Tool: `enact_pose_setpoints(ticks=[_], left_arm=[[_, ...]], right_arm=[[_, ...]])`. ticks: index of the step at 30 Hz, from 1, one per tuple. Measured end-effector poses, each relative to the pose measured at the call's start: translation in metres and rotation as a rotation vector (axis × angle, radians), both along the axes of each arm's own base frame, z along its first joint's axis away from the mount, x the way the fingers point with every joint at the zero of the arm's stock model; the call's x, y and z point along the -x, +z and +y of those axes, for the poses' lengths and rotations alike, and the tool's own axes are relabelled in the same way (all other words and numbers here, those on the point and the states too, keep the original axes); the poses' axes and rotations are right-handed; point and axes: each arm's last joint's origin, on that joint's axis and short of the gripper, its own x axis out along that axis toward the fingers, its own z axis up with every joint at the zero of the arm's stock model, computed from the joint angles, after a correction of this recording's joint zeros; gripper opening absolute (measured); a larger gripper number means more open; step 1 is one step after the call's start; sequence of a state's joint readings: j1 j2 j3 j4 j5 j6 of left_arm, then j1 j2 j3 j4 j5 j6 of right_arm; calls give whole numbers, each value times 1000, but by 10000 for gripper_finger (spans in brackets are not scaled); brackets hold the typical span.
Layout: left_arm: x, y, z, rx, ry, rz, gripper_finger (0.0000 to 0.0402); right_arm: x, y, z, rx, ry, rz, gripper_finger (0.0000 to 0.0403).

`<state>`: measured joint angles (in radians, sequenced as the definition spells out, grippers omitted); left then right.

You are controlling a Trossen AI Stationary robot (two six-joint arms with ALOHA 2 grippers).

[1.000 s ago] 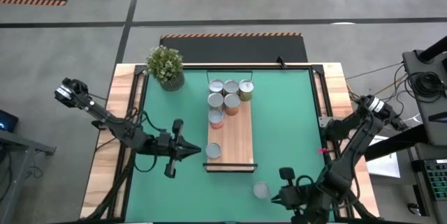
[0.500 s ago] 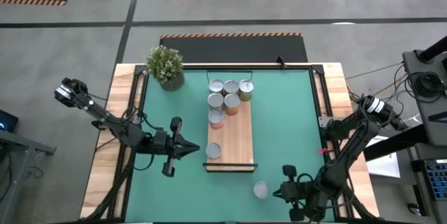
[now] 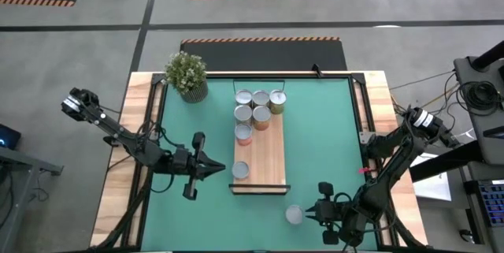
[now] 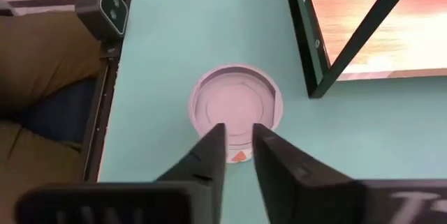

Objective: Pick and place cans onto a shelf
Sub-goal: Put the canned carrots on the shelf

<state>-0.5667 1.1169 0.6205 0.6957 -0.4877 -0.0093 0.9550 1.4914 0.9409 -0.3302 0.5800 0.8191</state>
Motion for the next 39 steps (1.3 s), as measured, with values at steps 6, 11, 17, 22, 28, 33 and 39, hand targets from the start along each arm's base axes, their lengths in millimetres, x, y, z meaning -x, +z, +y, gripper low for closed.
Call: enact_pose_setpoints(ticks=[6, 11, 17, 22, 28, 33, 39], left_arm=[[0, 0, 0, 0, 0, 1, 0], [0, 0, 0, 0, 0, 1, 0], [0, 0, 0, -1, 0, 1, 0], [0, 0, 0, -1, 0, 1, 0], [0, 0, 0, -1, 0, 1, 0], [0, 0, 0, -1, 0, 1, 0], [0, 0, 0, -1, 0, 1, 0]], right_arm=[[-2, 0, -2, -17, -55, -16, 162], [-2, 0, -3, -8, -69, -28, 254], [-2, 0, -3, 4, -59, -29, 329], [-1, -2, -4, 10, -59, -26, 348], [-1, -4, -5, 20, -64, -27, 345], [-1, -4, -5, 26, -73, -40, 339], [-3, -11, -3, 38, -86, -39, 334]])
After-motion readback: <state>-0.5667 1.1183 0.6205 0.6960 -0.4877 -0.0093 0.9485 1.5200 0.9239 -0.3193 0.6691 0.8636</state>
